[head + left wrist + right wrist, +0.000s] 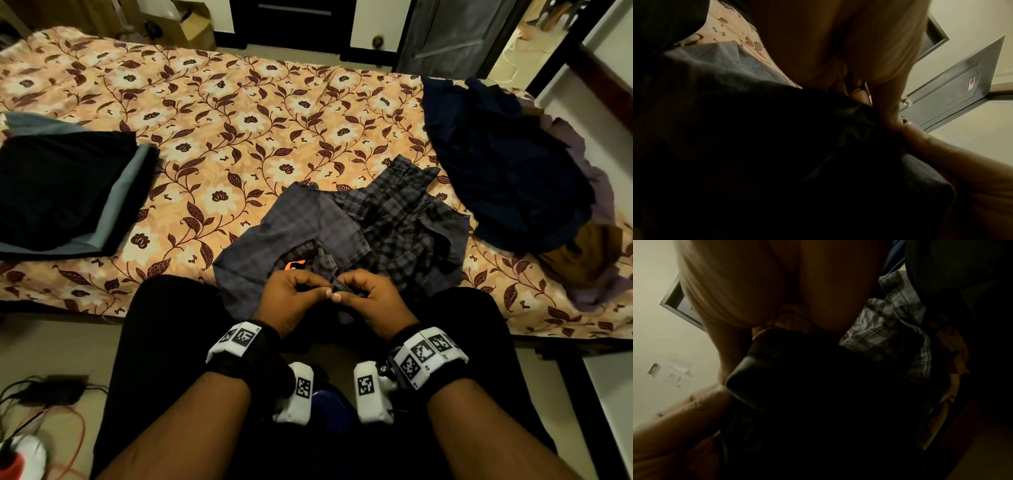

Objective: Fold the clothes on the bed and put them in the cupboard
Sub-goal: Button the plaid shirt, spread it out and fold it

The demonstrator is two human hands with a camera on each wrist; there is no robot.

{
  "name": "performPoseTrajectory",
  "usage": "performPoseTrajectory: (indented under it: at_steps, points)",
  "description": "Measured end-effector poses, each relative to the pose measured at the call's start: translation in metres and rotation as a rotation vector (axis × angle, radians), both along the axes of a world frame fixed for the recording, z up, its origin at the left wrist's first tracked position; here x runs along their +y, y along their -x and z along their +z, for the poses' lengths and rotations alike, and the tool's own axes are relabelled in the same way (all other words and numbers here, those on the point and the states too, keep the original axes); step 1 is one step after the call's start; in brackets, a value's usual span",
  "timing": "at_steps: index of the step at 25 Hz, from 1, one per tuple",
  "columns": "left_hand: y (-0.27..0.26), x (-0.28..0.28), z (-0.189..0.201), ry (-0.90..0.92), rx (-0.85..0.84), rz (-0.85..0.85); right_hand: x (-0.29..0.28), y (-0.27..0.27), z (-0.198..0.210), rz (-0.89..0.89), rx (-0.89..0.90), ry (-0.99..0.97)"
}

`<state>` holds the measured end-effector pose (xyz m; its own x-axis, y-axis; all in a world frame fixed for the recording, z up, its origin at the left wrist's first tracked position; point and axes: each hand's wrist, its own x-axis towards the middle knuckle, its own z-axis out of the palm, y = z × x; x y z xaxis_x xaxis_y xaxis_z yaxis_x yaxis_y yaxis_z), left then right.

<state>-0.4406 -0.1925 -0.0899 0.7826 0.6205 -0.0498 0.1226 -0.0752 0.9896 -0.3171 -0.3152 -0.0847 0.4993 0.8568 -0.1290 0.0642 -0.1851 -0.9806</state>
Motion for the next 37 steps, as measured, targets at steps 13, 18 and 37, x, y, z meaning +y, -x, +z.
performPoseTrajectory:
  at_steps: [13, 18, 37]
  points:
    - [-0.006, 0.0, 0.003, -0.073, 0.111, -0.014, 0.0, -0.005, -0.008, -0.115, -0.077, 0.052]
    - [-0.012, -0.002, 0.01, 0.188, 0.046, -0.012, 0.004, -0.001, -0.004, -0.232, -0.569, 0.136]
    - [-0.001, 0.052, 0.032, -0.27, 0.358, -0.097, 0.008, -0.036, 0.028, -0.025, -0.721, 0.194]
